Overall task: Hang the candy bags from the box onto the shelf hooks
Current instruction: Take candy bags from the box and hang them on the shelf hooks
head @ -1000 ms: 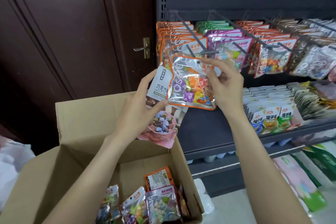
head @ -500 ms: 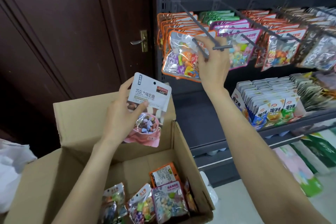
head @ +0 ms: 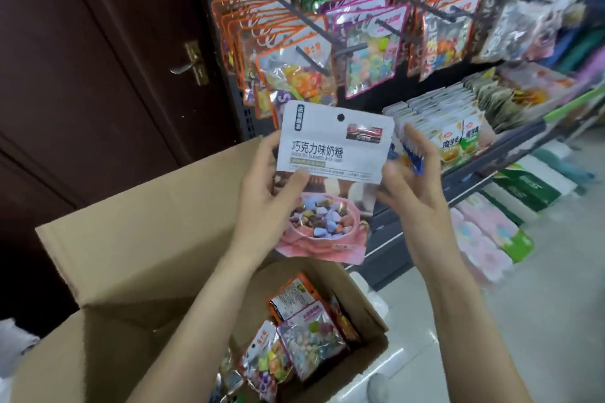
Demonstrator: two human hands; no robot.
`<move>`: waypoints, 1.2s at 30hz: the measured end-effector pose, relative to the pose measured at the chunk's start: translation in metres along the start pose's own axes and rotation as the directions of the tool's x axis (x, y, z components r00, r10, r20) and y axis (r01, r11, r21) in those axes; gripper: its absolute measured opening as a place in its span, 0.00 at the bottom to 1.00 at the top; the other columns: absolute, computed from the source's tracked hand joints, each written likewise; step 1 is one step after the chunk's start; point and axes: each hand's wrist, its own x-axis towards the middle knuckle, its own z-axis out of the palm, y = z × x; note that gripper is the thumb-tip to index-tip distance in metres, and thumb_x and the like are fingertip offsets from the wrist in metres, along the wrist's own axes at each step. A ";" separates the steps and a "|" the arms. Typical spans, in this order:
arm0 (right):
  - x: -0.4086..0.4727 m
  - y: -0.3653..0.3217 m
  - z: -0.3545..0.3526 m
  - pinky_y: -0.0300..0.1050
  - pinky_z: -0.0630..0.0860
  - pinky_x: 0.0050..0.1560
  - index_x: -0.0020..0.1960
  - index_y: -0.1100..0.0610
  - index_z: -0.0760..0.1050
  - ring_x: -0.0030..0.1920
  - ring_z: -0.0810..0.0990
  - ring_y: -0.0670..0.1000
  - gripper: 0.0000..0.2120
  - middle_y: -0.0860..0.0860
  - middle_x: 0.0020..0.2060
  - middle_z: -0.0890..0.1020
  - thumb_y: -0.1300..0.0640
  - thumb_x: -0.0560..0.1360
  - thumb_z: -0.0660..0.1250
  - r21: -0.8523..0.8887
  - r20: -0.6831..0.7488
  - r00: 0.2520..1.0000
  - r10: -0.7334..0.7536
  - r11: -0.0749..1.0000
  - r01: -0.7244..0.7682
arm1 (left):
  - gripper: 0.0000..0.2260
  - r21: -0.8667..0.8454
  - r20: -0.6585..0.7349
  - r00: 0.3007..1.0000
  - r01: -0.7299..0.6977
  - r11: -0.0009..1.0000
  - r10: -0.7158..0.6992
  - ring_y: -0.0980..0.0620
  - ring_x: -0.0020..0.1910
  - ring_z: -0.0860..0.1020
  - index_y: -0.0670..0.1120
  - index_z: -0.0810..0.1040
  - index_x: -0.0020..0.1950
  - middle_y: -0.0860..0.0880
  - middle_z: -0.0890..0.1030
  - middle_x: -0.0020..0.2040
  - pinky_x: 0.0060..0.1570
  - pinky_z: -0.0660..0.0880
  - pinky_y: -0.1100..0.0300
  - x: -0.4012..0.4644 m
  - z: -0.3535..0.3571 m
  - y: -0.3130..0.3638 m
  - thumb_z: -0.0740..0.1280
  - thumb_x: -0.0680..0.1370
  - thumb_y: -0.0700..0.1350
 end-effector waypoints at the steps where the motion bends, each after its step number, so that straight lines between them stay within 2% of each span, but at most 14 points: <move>1: -0.006 -0.002 -0.009 0.49 0.78 0.55 0.70 0.43 0.59 0.54 0.83 0.52 0.28 0.49 0.51 0.85 0.53 0.75 0.66 0.012 -0.009 1.000 -0.013 1.000 0.013 | 0.17 -0.011 0.032 0.999 0.000 1.000 0.000 0.56 0.51 0.81 0.58 0.71 0.59 0.58 0.83 0.51 0.47 0.78 0.62 0.001 0.015 0.000 0.64 0.75 0.39; 4: -0.011 0.000 -0.043 0.55 0.79 0.52 0.68 0.44 0.59 0.53 0.83 0.57 0.29 0.56 0.53 0.84 0.62 0.75 0.68 0.033 -0.125 0.990 -0.069 0.997 0.073 | 0.19 -0.010 0.116 0.993 -0.008 1.000 0.010 0.58 0.49 0.82 0.59 0.69 0.60 0.61 0.83 0.49 0.45 0.78 0.61 0.005 0.064 0.000 0.65 0.77 0.37; 7: -0.001 0.004 -0.084 0.51 0.81 0.48 0.70 0.48 0.59 0.48 0.83 0.56 0.28 0.58 0.51 0.84 0.70 0.78 0.63 -0.025 -0.297 0.945 -0.137 0.990 0.136 | 0.21 0.025 0.201 0.979 -0.044 0.999 0.038 0.60 0.47 0.82 0.59 0.67 0.62 0.60 0.83 0.48 0.45 0.76 0.66 0.016 0.117 0.001 0.67 0.78 0.36; 9: 0.013 0.005 -0.119 0.49 0.79 0.48 0.68 0.44 0.64 0.48 0.82 0.54 0.26 0.59 0.52 0.82 0.69 0.78 0.62 -0.087 -0.340 0.920 -0.194 0.981 0.175 | 0.24 0.062 0.234 0.969 -0.095 0.994 0.078 0.61 0.48 0.81 0.60 0.66 0.63 0.58 0.83 0.50 0.47 0.75 0.66 0.029 0.153 0.005 0.68 0.77 0.36; 12: 0.042 0.003 -0.178 0.47 0.78 0.50 0.63 0.35 0.69 0.54 0.80 0.53 0.26 0.60 0.59 0.78 0.63 0.76 0.60 -0.166 -0.363 0.904 -0.226 0.970 0.177 | 0.29 0.075 0.237 0.962 -0.157 0.985 0.135 0.59 0.46 0.82 0.62 0.63 0.66 0.53 0.83 0.52 0.45 0.77 0.64 0.058 0.208 0.012 0.69 0.76 0.36; 15: 0.077 -0.001 -0.242 0.40 0.75 0.51 0.65 0.38 0.71 0.56 0.79 0.47 0.26 0.52 0.63 0.78 0.62 0.74 0.60 -0.168 -0.359 0.912 -0.198 0.975 0.145 | 0.31 0.107 0.242 0.962 -0.156 0.982 0.127 0.58 0.42 0.81 0.62 0.62 0.68 0.54 0.82 0.50 0.42 0.78 0.64 0.085 0.269 0.019 0.71 0.75 0.37; 17: 0.103 -0.003 -0.285 0.48 0.75 0.59 0.68 0.42 0.71 0.61 0.77 0.46 0.24 0.44 0.64 0.78 0.60 0.75 0.64 -0.199 -0.303 0.933 -0.193 0.971 0.136 | 0.31 0.137 0.261 0.958 -0.155 0.978 0.116 0.58 0.41 0.80 0.62 0.62 0.68 0.57 0.80 0.50 0.40 0.77 0.66 0.102 0.308 0.021 0.71 0.74 0.37; 20: 0.142 -0.009 -0.340 0.59 0.69 0.68 0.70 0.42 0.69 0.69 0.71 0.49 0.23 0.46 0.69 0.73 0.54 0.76 0.68 -0.342 -0.200 0.952 -0.231 0.927 0.153 | 0.31 0.230 0.299 0.950 -0.167 0.959 0.093 0.55 0.44 0.81 0.59 0.64 0.71 0.56 0.80 0.54 0.44 0.79 0.56 0.131 0.360 0.019 0.72 0.74 0.39; 22: 0.168 -0.012 -0.372 0.50 0.71 0.64 0.72 0.46 0.68 0.63 0.74 0.43 0.23 0.45 0.69 0.73 0.55 0.78 0.67 -0.425 -0.143 0.955 -0.261 0.887 0.179 | 0.31 0.279 0.299 0.953 -0.140 0.950 0.053 0.55 0.46 0.81 0.57 0.64 0.73 0.54 0.80 0.58 0.47 0.79 0.51 0.152 0.389 0.016 0.72 0.74 0.41; 24: 0.193 -0.016 -0.399 0.37 0.71 0.46 0.73 0.49 0.67 0.47 0.77 0.39 0.24 0.42 0.61 0.76 0.56 0.78 0.67 -0.474 -0.103 0.955 -0.276 0.858 0.197 | 0.30 0.262 0.280 0.960 -0.099 0.960 0.022 0.56 0.45 0.82 0.58 0.64 0.73 0.53 0.77 0.63 0.48 0.79 0.53 0.169 0.418 0.015 0.71 0.75 0.42; 26: 0.219 -0.016 -0.423 0.32 0.65 0.36 0.72 0.47 0.67 0.31 0.68 0.41 0.23 0.42 0.53 0.76 0.56 0.79 0.66 -0.509 -0.096 0.949 -0.301 0.834 0.213 | 0.28 0.207 0.260 0.965 -0.088 0.974 0.032 0.56 0.43 0.82 0.60 0.64 0.72 0.52 0.74 0.67 0.48 0.79 0.55 0.185 0.444 0.013 0.69 0.77 0.42; 30: 0.272 -0.012 -0.459 0.35 0.66 0.36 0.68 0.48 0.71 0.29 0.64 0.42 0.19 0.51 0.59 0.75 0.56 0.78 0.67 -0.561 -0.121 0.926 -0.358 0.794 0.233 | 0.24 0.186 0.202 0.976 -0.122 0.975 0.083 0.54 0.44 0.81 0.54 0.65 0.73 0.60 0.67 0.65 0.46 0.79 0.58 0.221 0.490 0.001 0.65 0.79 0.39; 33: 0.311 -0.007 -0.476 0.32 0.66 0.37 0.67 0.47 0.71 0.28 0.64 0.42 0.18 0.49 0.57 0.73 0.56 0.78 0.67 -0.589 -0.130 0.907 -0.399 0.768 0.253 | 0.24 0.218 0.166 0.978 -0.160 0.963 0.125 0.55 0.43 0.80 0.52 0.65 0.74 0.64 0.64 0.61 0.46 0.76 0.61 0.252 0.516 -0.008 0.63 0.80 0.38; 36: 0.342 -0.004 -0.487 0.30 0.66 0.38 0.68 0.47 0.70 0.29 0.64 0.41 0.19 0.44 0.55 0.71 0.57 0.78 0.66 -0.599 -0.143 0.899 -0.413 0.760 0.253 | 0.24 0.227 0.138 0.974 -0.210 0.951 0.182 0.54 0.40 0.76 0.51 0.64 0.75 0.56 0.68 0.66 0.48 0.78 0.57 0.280 0.536 -0.016 0.64 0.80 0.39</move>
